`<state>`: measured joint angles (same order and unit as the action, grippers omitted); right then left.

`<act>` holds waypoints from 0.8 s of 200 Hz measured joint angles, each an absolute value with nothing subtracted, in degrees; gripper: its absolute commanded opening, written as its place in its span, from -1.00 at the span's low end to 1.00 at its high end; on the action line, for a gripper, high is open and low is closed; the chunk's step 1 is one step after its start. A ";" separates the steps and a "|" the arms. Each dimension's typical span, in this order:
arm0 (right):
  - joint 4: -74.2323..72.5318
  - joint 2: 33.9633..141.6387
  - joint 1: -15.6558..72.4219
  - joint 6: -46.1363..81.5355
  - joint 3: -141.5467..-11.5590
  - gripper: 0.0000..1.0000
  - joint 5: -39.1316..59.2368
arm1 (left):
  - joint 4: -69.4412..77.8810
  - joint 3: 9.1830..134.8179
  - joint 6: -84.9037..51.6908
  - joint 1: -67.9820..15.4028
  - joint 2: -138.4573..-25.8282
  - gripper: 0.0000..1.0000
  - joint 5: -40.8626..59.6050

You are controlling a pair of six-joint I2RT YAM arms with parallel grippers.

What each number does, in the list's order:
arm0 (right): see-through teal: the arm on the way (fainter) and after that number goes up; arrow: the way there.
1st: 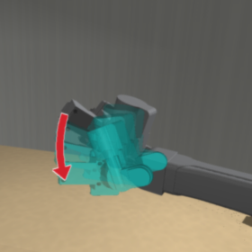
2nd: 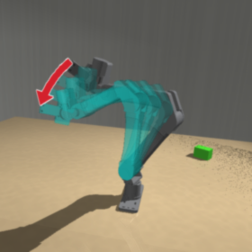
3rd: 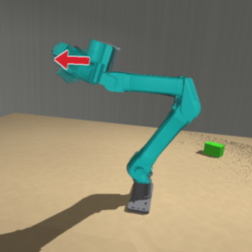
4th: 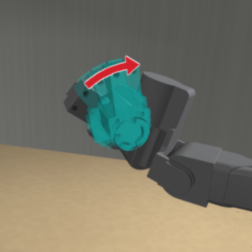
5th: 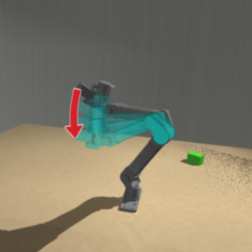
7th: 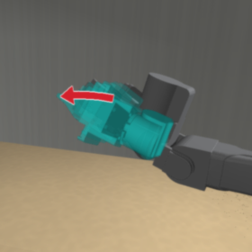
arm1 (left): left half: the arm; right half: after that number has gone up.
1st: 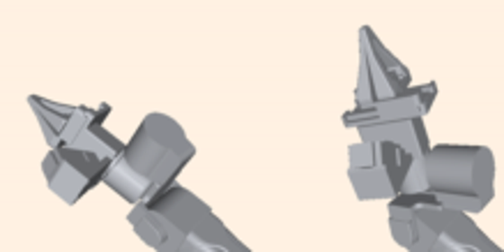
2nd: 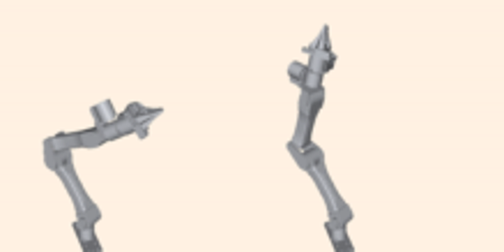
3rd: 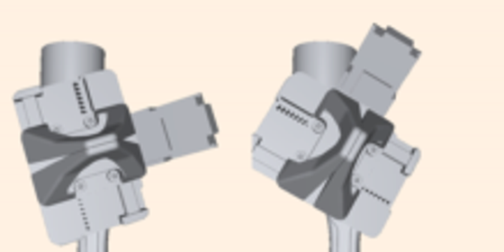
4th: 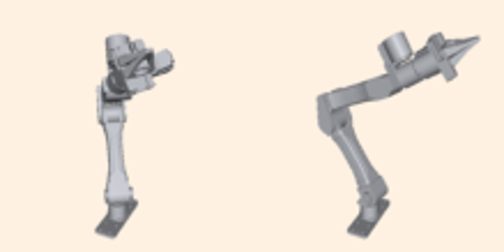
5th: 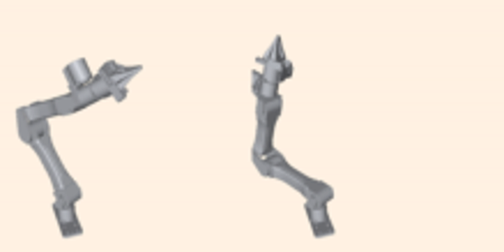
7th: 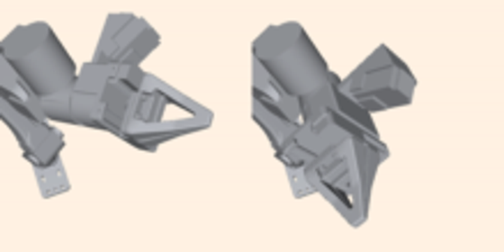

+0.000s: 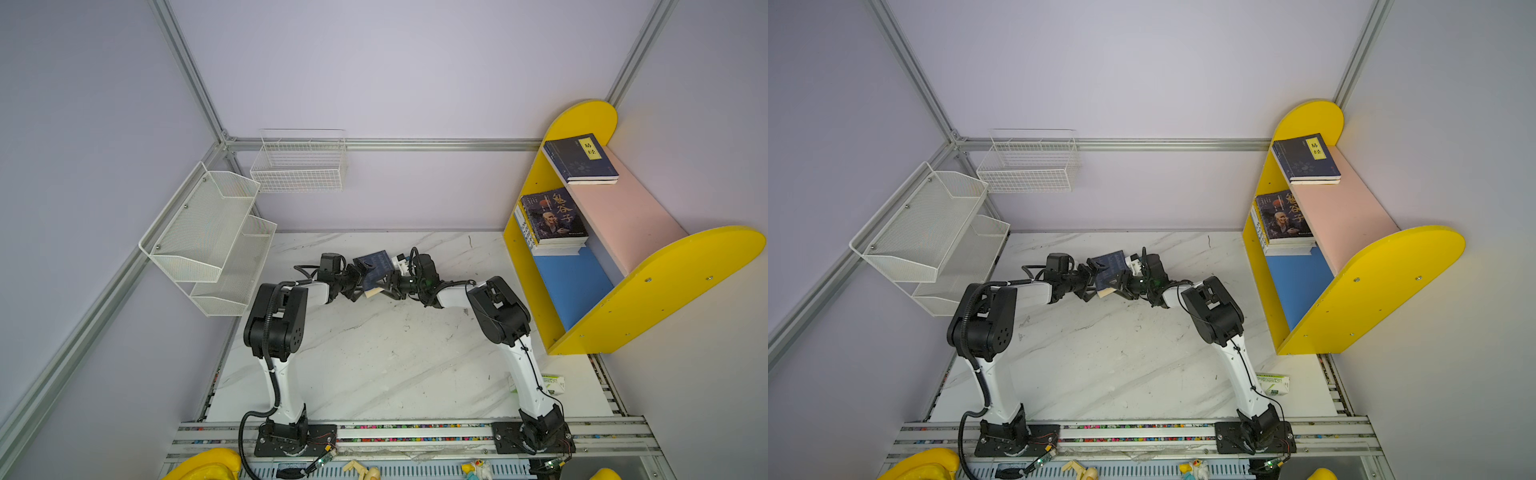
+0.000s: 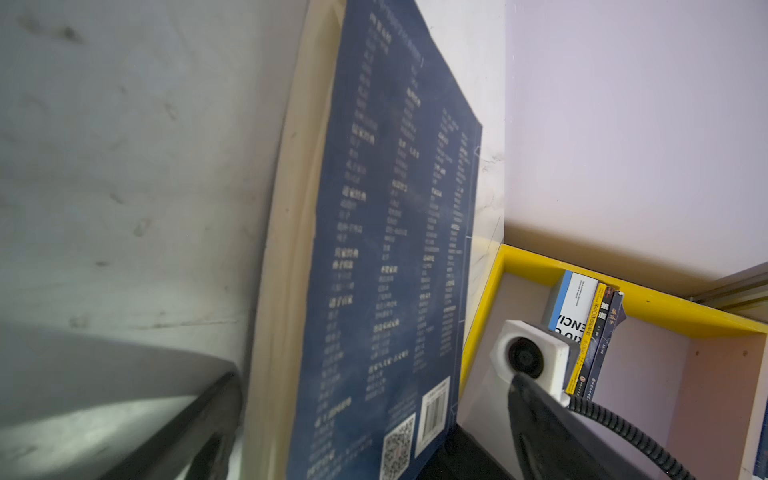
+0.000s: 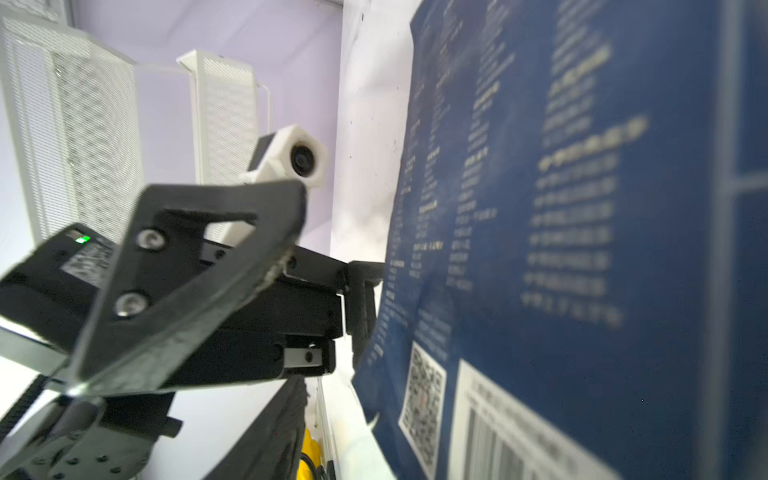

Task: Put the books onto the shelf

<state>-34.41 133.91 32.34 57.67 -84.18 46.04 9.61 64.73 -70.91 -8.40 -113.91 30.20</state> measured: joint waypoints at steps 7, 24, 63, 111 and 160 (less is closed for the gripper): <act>-34.50 132.99 31.88 57.82 -83.66 0.24 44.99 | 9.69 64.73 -70.98 -8.40 -113.99 0.97 30.41; -34.46 130.93 30.79 57.80 -82.83 0.11 42.04 | 9.82 64.73 -70.98 -8.40 -114.10 0.97 30.94; -33.52 129.86 29.45 57.71 -82.59 -0.61 35.46 | 9.74 64.73 -70.91 -8.40 -114.10 0.97 31.35; -30.55 130.04 28.91 57.43 -82.59 -0.82 31.44 | 9.58 64.73 -70.89 -8.40 -114.10 0.97 31.35; -13.06 122.74 29.26 40.60 -84.12 -0.86 20.10 | 4.51 65.25 -70.41 -8.40 -112.53 0.97 31.62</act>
